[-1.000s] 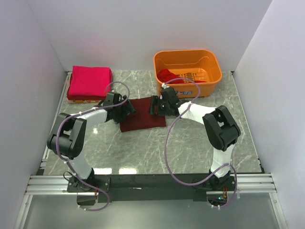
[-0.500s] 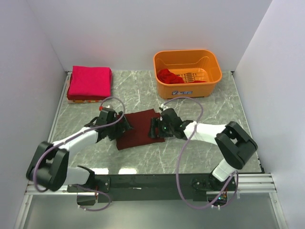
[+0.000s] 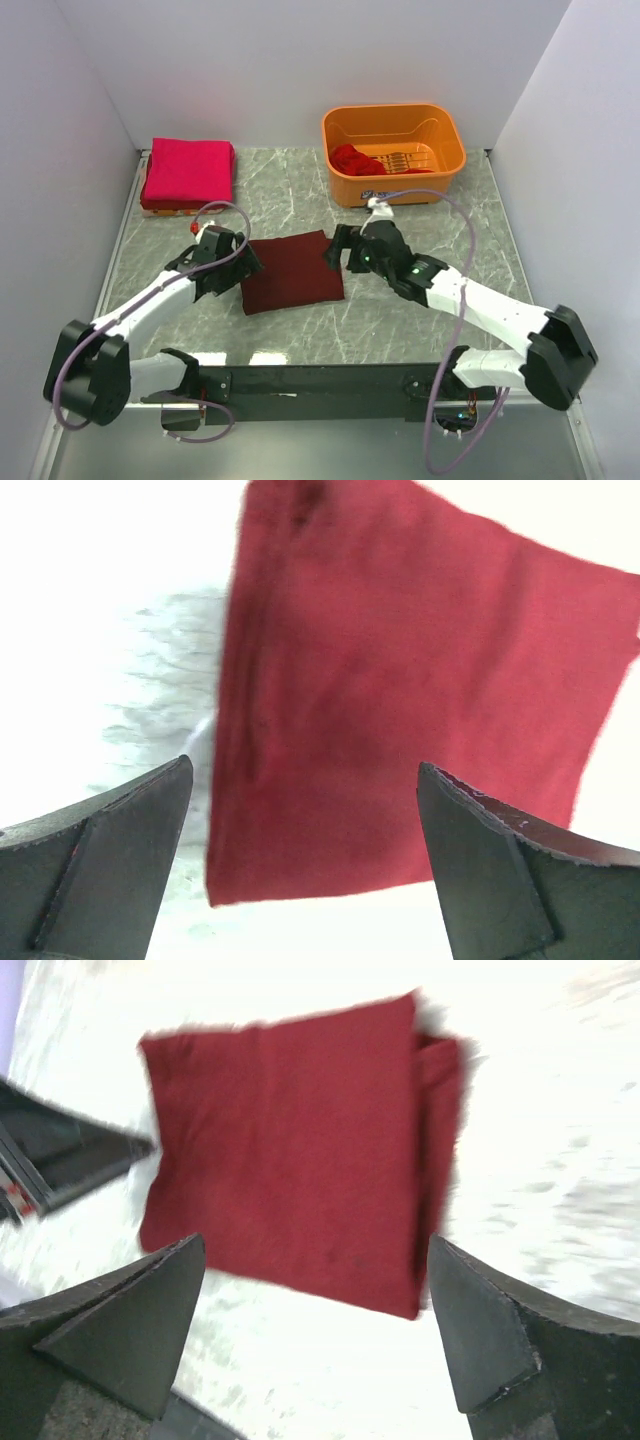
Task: Fold and stack the t-shirts
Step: Neatly place the folded tshirt to the corner
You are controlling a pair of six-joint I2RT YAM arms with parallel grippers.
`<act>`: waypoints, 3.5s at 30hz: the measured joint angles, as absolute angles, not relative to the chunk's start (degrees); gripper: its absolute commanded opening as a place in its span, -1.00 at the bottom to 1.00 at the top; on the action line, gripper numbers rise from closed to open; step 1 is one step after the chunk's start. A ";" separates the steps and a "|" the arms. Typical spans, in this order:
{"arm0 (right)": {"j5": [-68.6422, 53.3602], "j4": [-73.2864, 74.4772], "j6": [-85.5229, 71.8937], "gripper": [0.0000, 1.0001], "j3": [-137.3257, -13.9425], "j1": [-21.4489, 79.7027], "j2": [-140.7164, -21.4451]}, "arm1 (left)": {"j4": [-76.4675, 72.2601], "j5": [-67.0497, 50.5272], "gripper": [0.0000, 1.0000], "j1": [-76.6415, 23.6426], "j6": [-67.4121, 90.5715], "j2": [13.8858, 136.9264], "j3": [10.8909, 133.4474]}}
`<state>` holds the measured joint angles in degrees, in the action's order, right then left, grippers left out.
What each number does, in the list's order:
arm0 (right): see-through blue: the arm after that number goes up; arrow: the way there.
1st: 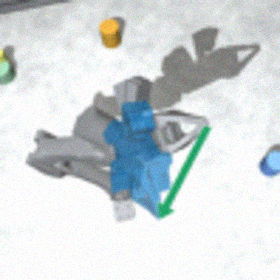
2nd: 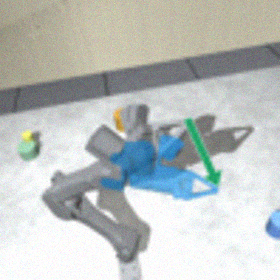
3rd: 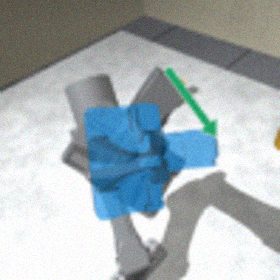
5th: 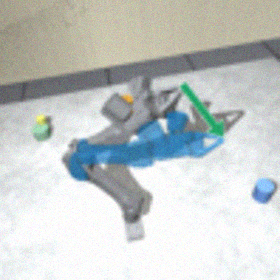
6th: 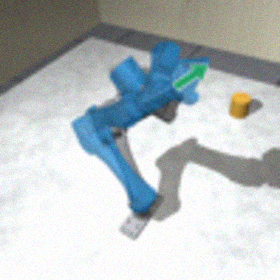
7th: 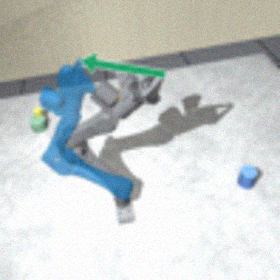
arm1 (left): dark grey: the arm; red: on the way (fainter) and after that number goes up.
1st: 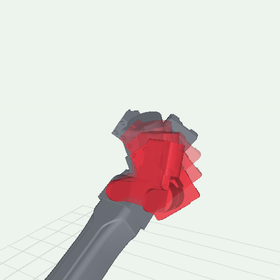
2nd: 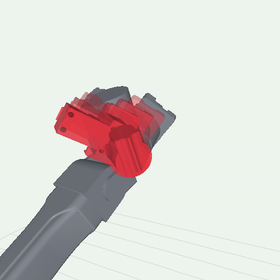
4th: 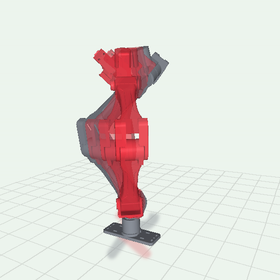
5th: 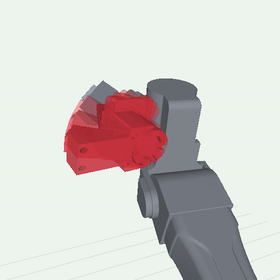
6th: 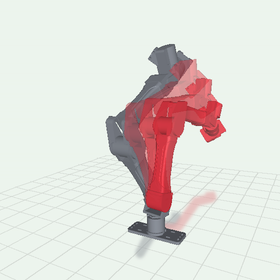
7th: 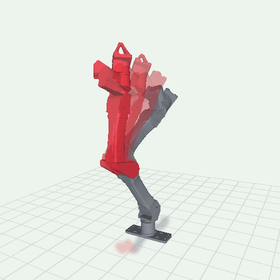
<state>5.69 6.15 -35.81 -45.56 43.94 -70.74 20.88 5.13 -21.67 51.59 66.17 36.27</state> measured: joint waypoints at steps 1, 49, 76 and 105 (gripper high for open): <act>7.70 7.03 -35.97 1.00 -45.56 43.77 -69.47 | 20.86 5.41 0.99 -21.50 51.59 67.26 36.27; 24.53 11.51 -31.51 1.00 -36.12 36.91 -51.70 | 31.64 47.07 -0.99 -25.96 33.06 95.50 72.60; 24.14 9.85 -30.46 1.00 -35.03 35.35 -50.50 | 15.49 54.24 -0.99 -15.16 1.74 116.77 104.92; 22.92 9.85 -30.35 1.00 -35.03 35.20 -51.64 | 19.49 43.68 -0.99 -10.00 -1.69 119.42 119.46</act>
<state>22.92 9.85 -30.35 -35.03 35.20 -51.64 19.49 43.68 -10.00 -1.69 119.42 119.46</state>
